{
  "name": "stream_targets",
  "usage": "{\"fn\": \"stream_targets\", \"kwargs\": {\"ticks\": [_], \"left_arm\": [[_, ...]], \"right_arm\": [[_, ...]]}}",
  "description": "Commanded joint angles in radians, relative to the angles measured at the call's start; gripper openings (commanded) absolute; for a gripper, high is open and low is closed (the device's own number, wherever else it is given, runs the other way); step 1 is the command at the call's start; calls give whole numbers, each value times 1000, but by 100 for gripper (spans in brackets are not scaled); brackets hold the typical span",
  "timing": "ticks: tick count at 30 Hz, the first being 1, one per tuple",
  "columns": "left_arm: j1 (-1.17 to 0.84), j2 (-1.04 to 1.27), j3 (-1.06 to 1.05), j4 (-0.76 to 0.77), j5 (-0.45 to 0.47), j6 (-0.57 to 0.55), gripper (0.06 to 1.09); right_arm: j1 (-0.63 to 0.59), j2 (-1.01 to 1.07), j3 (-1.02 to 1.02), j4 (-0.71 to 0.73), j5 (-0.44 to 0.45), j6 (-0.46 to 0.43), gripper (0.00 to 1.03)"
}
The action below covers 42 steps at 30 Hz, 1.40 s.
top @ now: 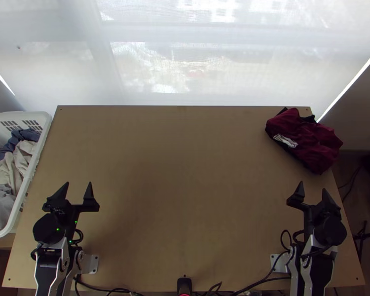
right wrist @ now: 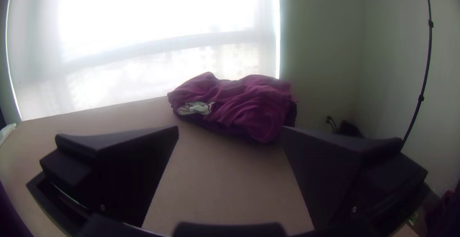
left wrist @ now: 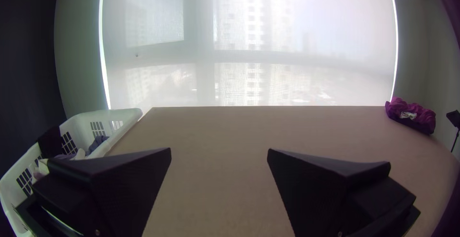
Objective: Fold the t-shirt
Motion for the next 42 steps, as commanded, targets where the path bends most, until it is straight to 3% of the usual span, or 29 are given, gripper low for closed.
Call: {"fn": "stream_targets", "kwargs": {"ticks": [1,7,12,16,25,29,33,38,42], "left_arm": [[0,0,0,0,0,0,104],[0,0,0,0,0,0,104],[-3,2,0,0,0,3,104],[-7,0,0,-1,1,2,104],[-9,0,0,0,4,-1,104],[14,2,2,6,9,77,104],[-43,-1,16,48,9,78,104],[-86,17,91,65,-149,20,104],[-7,244,273,-34,-177,29,104]], "right_arm": [[1,2,0,-5,-3,-50,98],[9,0,1,6,-3,-53,98],[1,-1,9,64,23,-108,98],[-13,-1,41,81,66,-215,98],[23,0,227,-198,66,-229,98],[23,17,307,-246,66,-271,98],[6,118,410,-321,69,-269,98],[-14,203,512,-338,70,-226,98],[-11,330,612,-388,69,-142,98]]}}
